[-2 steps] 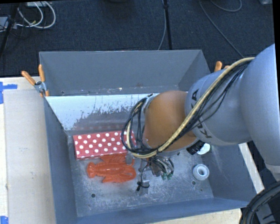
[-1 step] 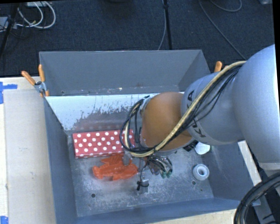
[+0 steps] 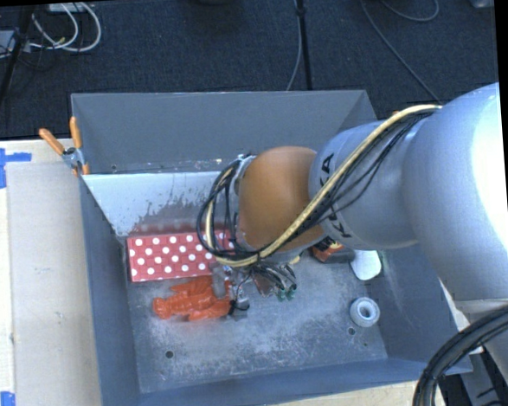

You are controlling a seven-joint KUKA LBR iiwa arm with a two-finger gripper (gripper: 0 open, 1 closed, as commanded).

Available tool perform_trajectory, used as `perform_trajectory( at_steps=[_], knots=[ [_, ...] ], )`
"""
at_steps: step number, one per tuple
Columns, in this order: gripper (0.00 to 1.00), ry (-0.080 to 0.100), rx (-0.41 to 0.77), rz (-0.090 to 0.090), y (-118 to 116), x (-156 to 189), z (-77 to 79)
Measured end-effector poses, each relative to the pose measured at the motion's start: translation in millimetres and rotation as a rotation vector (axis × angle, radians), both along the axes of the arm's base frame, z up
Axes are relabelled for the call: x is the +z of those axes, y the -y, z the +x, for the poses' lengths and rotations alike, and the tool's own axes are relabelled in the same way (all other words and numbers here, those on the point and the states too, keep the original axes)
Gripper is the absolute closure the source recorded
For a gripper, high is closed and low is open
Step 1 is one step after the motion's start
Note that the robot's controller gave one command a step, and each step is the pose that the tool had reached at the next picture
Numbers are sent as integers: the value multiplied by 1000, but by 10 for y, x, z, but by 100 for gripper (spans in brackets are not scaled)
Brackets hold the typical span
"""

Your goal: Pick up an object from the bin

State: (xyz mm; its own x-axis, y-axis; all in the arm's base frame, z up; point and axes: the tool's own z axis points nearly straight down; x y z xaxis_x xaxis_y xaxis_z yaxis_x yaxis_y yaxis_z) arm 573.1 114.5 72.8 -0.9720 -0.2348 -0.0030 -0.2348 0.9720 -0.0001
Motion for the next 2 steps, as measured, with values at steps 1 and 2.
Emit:
perform_trajectory(
  at_steps=[1, 2],
  knots=[
    [100, 0, -1, 0, 0, 0, 0],
    [100, 4, -20, 1, 151, 1532, 111]
  ],
)
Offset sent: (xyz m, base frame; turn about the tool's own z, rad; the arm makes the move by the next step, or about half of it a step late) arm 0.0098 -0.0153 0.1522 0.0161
